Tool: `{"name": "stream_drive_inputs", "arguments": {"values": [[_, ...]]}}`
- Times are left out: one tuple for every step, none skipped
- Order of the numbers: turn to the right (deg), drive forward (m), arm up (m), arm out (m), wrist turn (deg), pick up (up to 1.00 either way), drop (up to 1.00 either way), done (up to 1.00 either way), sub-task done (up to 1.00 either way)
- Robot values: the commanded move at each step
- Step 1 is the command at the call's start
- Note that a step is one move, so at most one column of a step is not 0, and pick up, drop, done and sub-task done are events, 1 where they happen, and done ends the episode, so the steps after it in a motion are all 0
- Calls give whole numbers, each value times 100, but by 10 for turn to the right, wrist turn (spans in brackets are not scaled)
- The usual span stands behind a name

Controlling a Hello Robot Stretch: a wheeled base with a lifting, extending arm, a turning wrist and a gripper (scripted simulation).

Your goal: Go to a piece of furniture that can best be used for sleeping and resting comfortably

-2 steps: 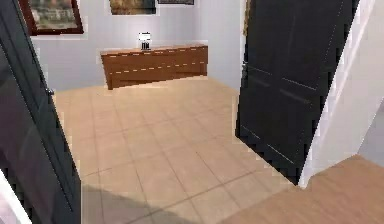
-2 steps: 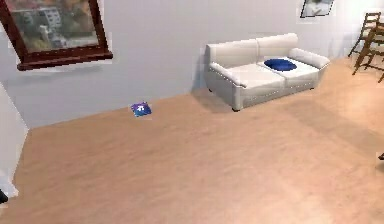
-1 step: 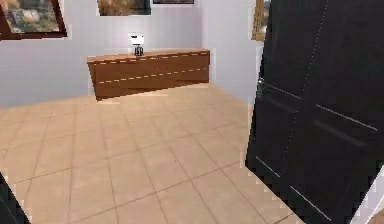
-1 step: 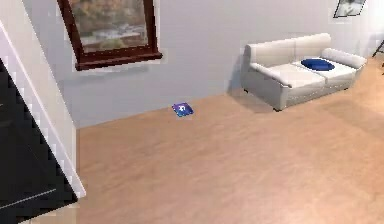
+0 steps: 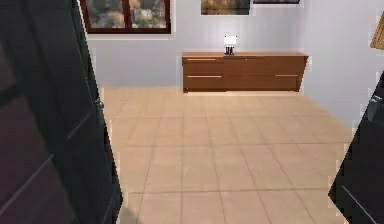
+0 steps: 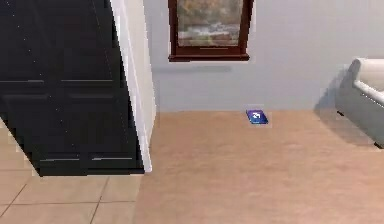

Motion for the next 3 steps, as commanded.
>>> {"name": "stream_drive_inputs", "arguments": {"values": [[0, 100, 0, 0, 0, 0, 0, 0, 0], [0, 50, 0, 0, 0, 0, 0, 0, 0], [-450, 0, 0, 0, 0, 0, 0, 0, 0]]}}
